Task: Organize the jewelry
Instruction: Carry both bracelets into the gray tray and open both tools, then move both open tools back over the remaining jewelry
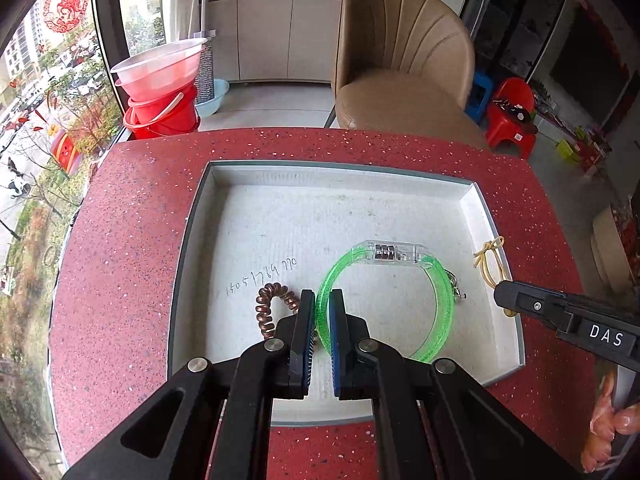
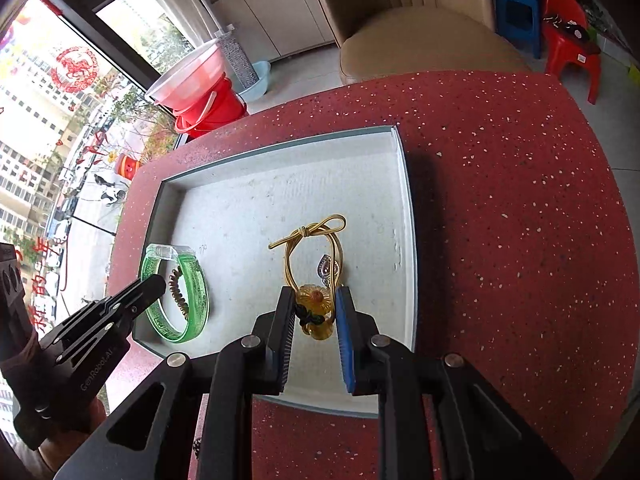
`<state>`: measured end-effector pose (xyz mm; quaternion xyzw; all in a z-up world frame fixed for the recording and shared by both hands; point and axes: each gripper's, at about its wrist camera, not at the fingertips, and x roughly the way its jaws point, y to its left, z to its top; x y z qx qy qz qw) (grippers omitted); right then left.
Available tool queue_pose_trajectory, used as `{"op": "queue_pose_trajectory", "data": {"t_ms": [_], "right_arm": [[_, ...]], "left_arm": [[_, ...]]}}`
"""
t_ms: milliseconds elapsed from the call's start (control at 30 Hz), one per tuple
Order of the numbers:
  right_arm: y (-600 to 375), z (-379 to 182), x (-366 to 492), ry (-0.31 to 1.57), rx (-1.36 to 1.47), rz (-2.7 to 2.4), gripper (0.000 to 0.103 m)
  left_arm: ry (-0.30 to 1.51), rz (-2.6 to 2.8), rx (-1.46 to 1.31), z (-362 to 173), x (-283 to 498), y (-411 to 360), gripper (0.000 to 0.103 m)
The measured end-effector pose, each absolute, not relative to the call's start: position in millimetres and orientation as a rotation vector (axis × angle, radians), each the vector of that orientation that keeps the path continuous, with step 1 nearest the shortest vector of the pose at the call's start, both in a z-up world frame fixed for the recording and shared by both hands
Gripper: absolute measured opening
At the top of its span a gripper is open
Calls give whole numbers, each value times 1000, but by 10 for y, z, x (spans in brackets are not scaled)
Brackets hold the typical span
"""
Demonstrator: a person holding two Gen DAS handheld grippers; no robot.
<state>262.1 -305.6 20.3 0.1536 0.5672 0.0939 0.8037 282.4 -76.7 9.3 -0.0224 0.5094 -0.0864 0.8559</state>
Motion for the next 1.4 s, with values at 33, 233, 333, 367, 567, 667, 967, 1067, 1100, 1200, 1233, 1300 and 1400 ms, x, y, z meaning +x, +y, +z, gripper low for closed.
{"op": "queue_pose_trajectory", "data": {"t_ms": [33,233,333,367,567,667,967,1067,1100,1200,1233,1300,1400], "right_arm": [[-3057,187,2661,1217,326,202,22],[-3081,56,2849,1235,312,202,22],[-3107,-13,2910,1243,305,199,22],[-3113,-35,2928,1246,303,197,22],[-3097,-181,3001,1268,285,194,22],[-3107,-258,3027,1286,292,189,22],[-3110,-292,3056,1298,304,212,34],[-3077,-275,3053,1297,314,223,52],[-3071,-266,3047,1294,319,227,54],[-3074,-214,3023,1278,360,239,62],[-3077,-191,3014,1271,374,241,65],[-3070,-140,2988,1259,387,244,66],[-3034,-58,2936,1242,391,249,68]], "left_arm": [[1076,-177,-44,70,2865,-789,25],[1097,-146,-13,-69,3084,-935,25],[1113,-135,-4,-157,3169,-986,25],[1118,-130,3,-181,3186,-1004,25],[1137,-108,29,-290,3219,-1069,25],[1133,-98,51,-321,3225,-1103,26],[1118,-77,134,-324,3179,-1185,26],[1102,-79,134,-265,3146,-1179,26],[1097,-81,133,-240,3133,-1175,26],[1072,-80,129,-148,3084,-1157,26],[1063,-80,126,-112,3067,-1141,26],[1048,-82,115,-48,3025,-1106,26],[1031,-82,98,39,2954,-1043,26]]}}
